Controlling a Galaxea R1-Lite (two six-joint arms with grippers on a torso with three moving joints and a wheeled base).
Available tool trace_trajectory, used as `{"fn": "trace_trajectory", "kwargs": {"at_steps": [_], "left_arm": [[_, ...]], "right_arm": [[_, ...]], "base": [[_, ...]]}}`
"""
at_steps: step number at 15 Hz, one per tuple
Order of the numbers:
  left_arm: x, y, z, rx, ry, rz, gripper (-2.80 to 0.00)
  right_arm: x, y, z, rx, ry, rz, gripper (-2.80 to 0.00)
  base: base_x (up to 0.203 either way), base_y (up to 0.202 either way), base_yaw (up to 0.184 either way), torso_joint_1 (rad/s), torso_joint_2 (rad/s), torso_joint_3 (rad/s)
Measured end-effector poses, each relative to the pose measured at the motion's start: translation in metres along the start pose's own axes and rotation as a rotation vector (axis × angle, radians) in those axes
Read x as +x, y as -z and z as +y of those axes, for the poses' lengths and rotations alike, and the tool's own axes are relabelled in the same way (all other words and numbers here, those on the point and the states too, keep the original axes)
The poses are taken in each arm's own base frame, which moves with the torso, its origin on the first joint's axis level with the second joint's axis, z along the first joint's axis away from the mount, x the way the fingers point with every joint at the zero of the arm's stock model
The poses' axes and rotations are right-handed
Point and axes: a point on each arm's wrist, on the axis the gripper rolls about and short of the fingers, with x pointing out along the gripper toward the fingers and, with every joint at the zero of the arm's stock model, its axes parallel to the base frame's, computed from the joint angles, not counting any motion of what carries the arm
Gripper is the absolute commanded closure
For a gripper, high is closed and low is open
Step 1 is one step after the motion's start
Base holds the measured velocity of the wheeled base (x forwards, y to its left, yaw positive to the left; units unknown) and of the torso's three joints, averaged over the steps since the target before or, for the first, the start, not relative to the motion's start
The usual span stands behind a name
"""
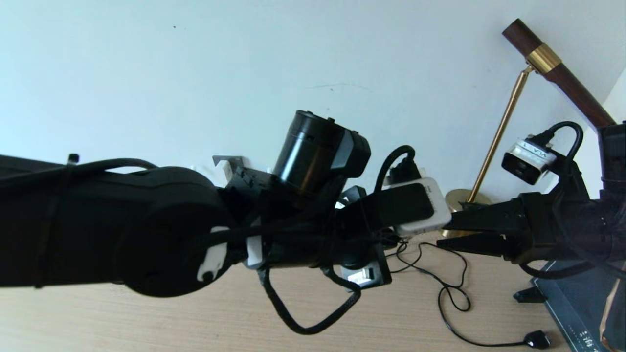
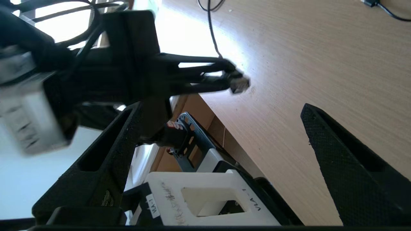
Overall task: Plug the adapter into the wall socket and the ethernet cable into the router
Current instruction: Hand it to the other hand
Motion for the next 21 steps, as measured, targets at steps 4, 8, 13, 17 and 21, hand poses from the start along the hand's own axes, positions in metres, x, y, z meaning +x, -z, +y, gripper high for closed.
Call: {"fn": "trace_trajectory", "kwargs": {"at_steps": [4,8,13,17,21], "left_arm": [[0.000,-0.005,-0.005,0.009,0.012,-0.014,0.00],[0.000,-0.009,-0.009,0.016,0.020,-0.026,0.00],[-0.001,-0.011,-0.010,0.018,0.022,-0.031,0.00],[-0.005,-0.011,-0.010,0.016,0.024,-0.035,0.00],[-0.008,-0.011,-0.010,0.015,0.023,-0.038,0.00]], "right_arm": [[0.010,-0.002,-0.005,0.013,0.004,0.022,-2.80],[0.017,-0.003,-0.003,0.007,-0.006,0.040,-2.80],[0.022,-0.002,0.002,-0.004,-0.023,0.057,-2.80],[0.021,-0.001,0.004,-0.012,-0.029,0.057,-2.80],[0.022,-0.004,0.005,-0.032,-0.059,0.003,-2.80]], "base": [[0.000,0.000,0.000,0.000,0.00,0.000],[0.000,0.000,0.000,0.000,0.00,0.000],[0.000,0.000,0.000,0.000,0.00,0.000],[0.000,0.000,0.000,0.000,0.00,0.000],[0.000,0.000,0.000,0.000,0.00,0.000]]}}
